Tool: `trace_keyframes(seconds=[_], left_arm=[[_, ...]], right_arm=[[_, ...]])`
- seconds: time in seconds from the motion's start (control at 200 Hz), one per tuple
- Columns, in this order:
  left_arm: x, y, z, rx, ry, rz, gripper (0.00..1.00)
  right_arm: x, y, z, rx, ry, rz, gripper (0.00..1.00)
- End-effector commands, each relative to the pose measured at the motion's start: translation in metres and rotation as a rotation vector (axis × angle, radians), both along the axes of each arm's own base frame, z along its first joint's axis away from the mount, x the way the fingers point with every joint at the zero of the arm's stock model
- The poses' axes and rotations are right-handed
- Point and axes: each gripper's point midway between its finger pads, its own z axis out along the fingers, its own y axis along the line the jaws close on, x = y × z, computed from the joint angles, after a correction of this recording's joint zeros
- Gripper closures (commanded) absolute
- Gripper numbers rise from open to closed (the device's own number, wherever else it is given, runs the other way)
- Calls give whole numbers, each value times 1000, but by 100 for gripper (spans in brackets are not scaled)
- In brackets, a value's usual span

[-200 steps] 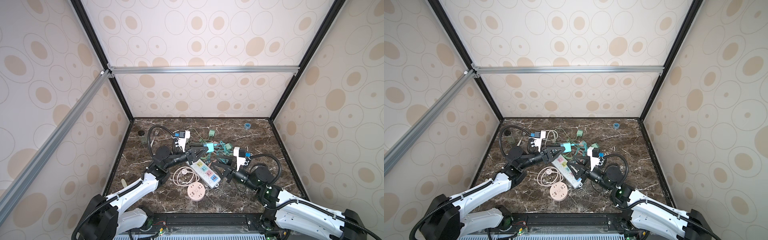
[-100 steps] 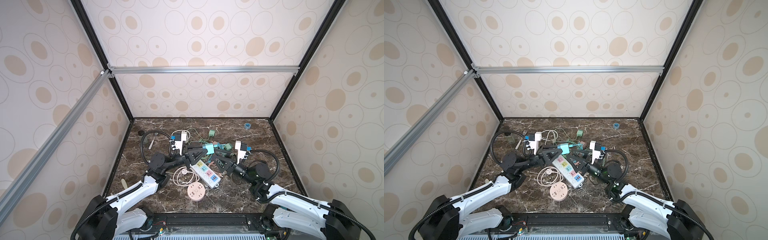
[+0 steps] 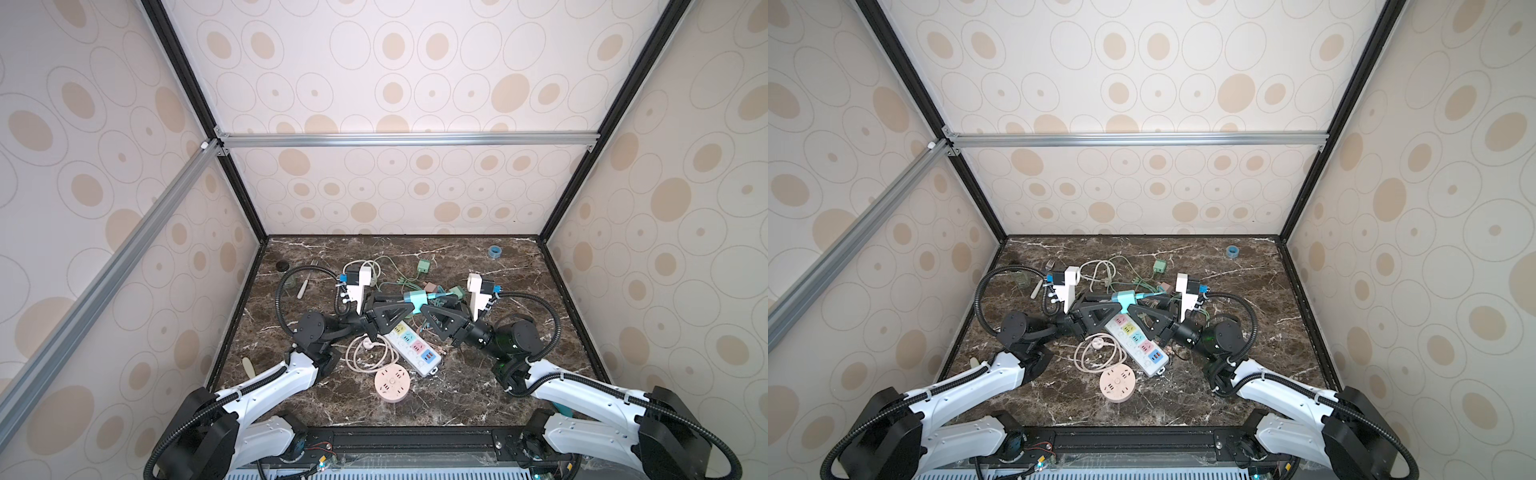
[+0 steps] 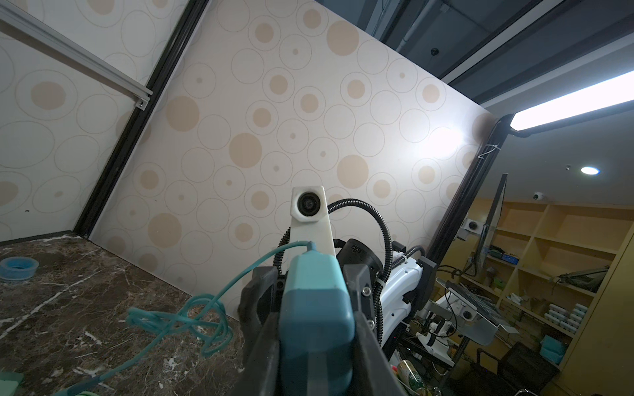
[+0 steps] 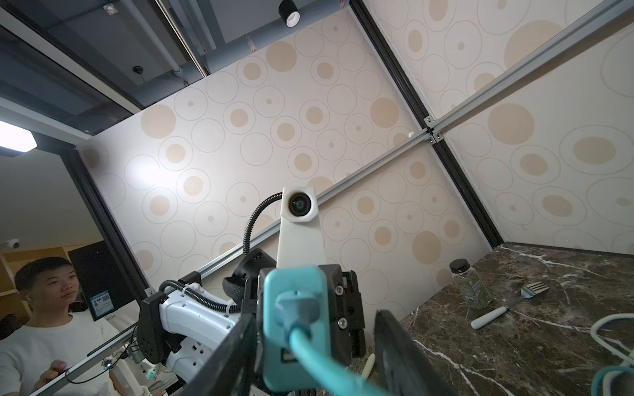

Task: Insert the plug
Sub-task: 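Bring the charger to the right gripper and grasp it with both grippers, then hold and turn the teal charger between both grippers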

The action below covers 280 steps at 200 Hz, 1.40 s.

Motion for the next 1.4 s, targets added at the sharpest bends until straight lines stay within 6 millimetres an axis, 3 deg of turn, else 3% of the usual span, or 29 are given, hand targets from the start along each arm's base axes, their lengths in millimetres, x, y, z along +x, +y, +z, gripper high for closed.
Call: trace_keyframes(seconds=[0.0,0.94,1.155,1.22,1.281,1.396], left_arm=[[-17,5,18,-52,-74,-39,100],[-12,2,26,-86,-74,-42,100],[-8,0,25,-87,-57,-34,100],[-6,-1,23,-85,-53,-36,94],[-5,-1,23,-83,-51,-29,78],[3,-4,16,-54,-26,0,64]], right_arm=[[-8,-3,25,49,-66,28,44],[-11,10,36,40,-98,93,62],[-11,10,36,31,-96,91,72],[-9,10,35,25,-91,84,77],[-8,10,34,19,-85,74,80],[-5,9,30,4,-74,51,82]])
